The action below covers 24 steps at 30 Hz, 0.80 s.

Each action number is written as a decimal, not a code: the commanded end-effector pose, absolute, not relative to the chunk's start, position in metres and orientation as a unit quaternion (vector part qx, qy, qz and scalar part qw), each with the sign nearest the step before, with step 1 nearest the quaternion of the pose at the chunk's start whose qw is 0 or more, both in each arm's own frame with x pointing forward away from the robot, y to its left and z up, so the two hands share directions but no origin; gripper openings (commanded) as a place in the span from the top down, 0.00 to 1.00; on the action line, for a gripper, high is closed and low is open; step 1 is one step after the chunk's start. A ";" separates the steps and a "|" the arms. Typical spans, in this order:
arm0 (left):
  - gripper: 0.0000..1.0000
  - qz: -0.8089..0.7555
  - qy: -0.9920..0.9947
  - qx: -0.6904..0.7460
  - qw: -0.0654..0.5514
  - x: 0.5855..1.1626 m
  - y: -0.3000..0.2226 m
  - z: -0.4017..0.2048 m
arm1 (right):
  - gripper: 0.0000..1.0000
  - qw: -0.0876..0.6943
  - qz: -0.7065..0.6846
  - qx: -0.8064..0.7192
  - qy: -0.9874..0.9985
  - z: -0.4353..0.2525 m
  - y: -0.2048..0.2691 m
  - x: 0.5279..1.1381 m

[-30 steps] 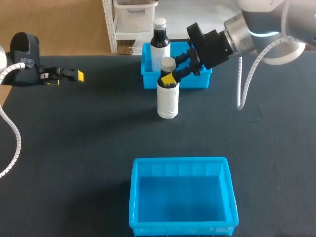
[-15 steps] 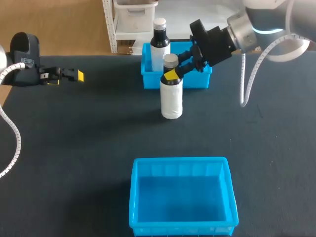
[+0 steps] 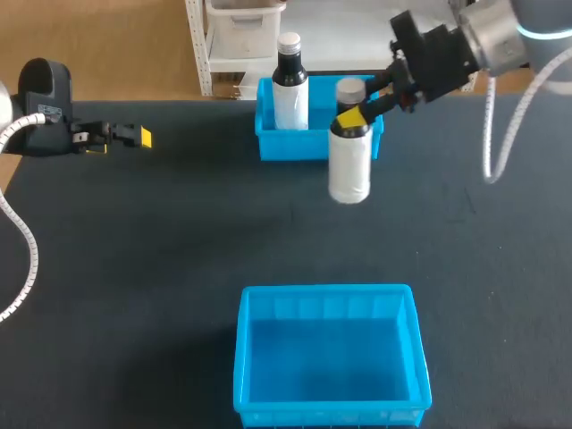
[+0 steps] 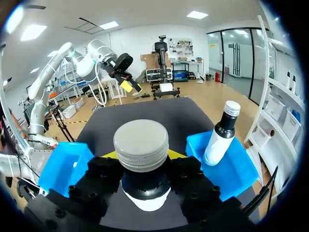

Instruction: Pick up the bottle, and place it in the far bin if it is heavy, or in the near bin if it is light.

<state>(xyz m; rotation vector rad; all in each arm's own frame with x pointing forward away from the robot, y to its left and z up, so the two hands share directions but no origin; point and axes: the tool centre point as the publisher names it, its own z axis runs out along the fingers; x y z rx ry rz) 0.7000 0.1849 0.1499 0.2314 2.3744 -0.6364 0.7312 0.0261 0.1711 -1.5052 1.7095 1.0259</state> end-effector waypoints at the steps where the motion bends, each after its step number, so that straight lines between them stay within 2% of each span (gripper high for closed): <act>1: 0.00 -0.243 0.908 0.088 0.330 0.700 0.185 0.150 | 0.77 0.339 0.359 -0.556 0.668 0.189 0.005 0.702; 5: 0.00 -0.243 0.908 0.088 0.330 0.700 0.185 0.150 | 0.90 0.344 0.352 -0.552 0.673 0.199 -0.004 0.692; 8: 0.00 -0.243 0.908 0.088 0.330 0.700 0.185 0.150 | 0.93 0.346 0.349 -0.551 0.675 0.205 -0.009 0.683; 13: 0.00 -0.243 0.908 0.088 0.330 0.700 0.185 0.150 | 0.89 0.352 0.344 -0.552 0.673 0.217 -0.012 0.663; 15: 0.00 -0.243 0.908 0.088 0.330 0.700 0.185 0.150 | 0.84 0.354 0.342 -0.555 0.671 0.222 -0.012 0.654; 19: 0.00 -0.243 0.908 0.088 0.330 0.700 0.185 0.150 | 0.84 0.354 0.339 -0.563 0.665 0.228 -0.008 0.634; 24: 0.00 -0.243 0.908 0.088 0.330 0.700 0.185 0.150 | 0.78 0.353 0.344 -0.573 0.654 0.234 0.002 0.607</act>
